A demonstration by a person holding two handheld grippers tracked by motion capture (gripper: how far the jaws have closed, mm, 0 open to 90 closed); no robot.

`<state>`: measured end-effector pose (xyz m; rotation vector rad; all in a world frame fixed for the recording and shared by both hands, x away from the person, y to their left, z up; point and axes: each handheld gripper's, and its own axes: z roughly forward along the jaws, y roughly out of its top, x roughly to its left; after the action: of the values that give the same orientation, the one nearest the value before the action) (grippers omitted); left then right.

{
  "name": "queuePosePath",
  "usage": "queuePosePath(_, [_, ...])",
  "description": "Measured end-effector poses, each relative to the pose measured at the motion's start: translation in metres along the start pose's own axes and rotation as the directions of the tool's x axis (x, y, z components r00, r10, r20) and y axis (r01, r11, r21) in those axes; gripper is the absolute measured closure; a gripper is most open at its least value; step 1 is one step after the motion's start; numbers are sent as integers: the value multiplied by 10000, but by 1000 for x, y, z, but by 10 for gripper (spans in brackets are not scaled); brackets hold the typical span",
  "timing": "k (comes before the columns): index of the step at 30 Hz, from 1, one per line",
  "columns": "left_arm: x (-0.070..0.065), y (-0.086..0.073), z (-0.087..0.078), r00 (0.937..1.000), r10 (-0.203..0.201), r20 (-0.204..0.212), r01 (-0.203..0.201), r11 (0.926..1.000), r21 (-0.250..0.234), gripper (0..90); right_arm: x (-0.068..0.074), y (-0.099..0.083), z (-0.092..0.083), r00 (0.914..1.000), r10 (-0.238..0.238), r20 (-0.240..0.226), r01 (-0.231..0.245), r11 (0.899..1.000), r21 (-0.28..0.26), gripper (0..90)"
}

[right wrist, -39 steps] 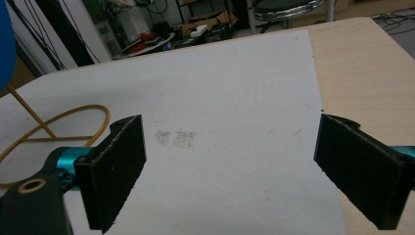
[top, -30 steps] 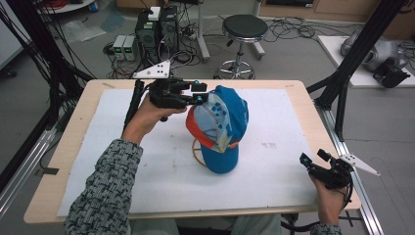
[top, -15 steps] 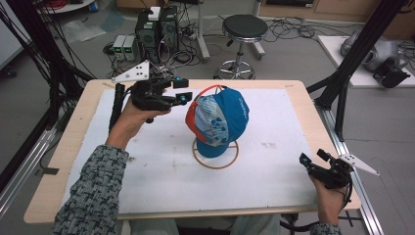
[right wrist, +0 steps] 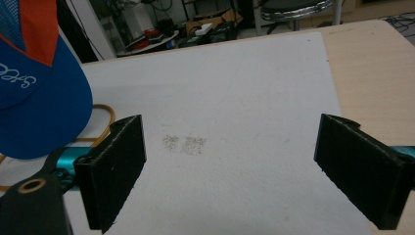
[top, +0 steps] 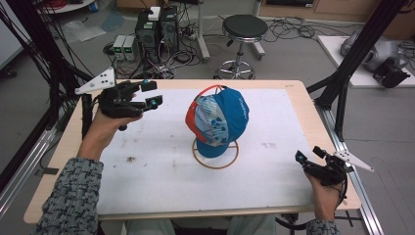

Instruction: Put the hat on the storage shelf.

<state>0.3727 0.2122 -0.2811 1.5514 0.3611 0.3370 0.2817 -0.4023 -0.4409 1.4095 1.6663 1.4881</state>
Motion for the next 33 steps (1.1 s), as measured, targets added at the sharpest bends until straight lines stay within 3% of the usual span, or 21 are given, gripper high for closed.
queuePosePath(2, [-1, -3, -10, 9998, -36, -220, 37, 10000, 45, 392, 3, 1, 5, 9998, -204, -66, 205, 9998, 44, 109])
queuePosePath(5, [-6, -10, -24, 9950, 250, -971, -230, 9995, 218, 349, 7, 2, 11, 9995, -300, -108, 301, 9995, 112, 109])
queuePosePath(9, [-11, -20, -40, 9896, 260, -1414, -209, 9991, 376, 324, 10, 4, 18, 9991, -375, -208, 377, 9992, 102, 109])
queuePosePath(14, [-16, -35, -57, 9759, 155, -2175, -38, 9985, 544, 268, 14, 5, 25, 9984, -495, -282, 499, 9987, 130, 109])
queuePosePath(26, [-31, -72, -86, 9362, 16, -3514, 247, 9972, 703, 175, 19, 7, 30, 9981, -544, -274, 547, 9984, 121, 109])
queuePosePath(28, [-34, -78, -90, 9279, -80, -3728, 358, 9971, 677, 173, 20, 7, 31, 9979, -581, -284, 584, 9982, 125, 109])
queuePosePath(30, [-37, -85, -94, 9130, -141, -4077, 477, 9962, 724, 173, 20, 7, 33, 9979, -577, -306, 581, 9982, 128, 109])
queuePosePath(33, [-40, -93, -99, 8988, -193, -4380, 595, 9951, 784, 173, 22, 7, 34, 9975, -614, -339, 619, 9980, 129, 109])
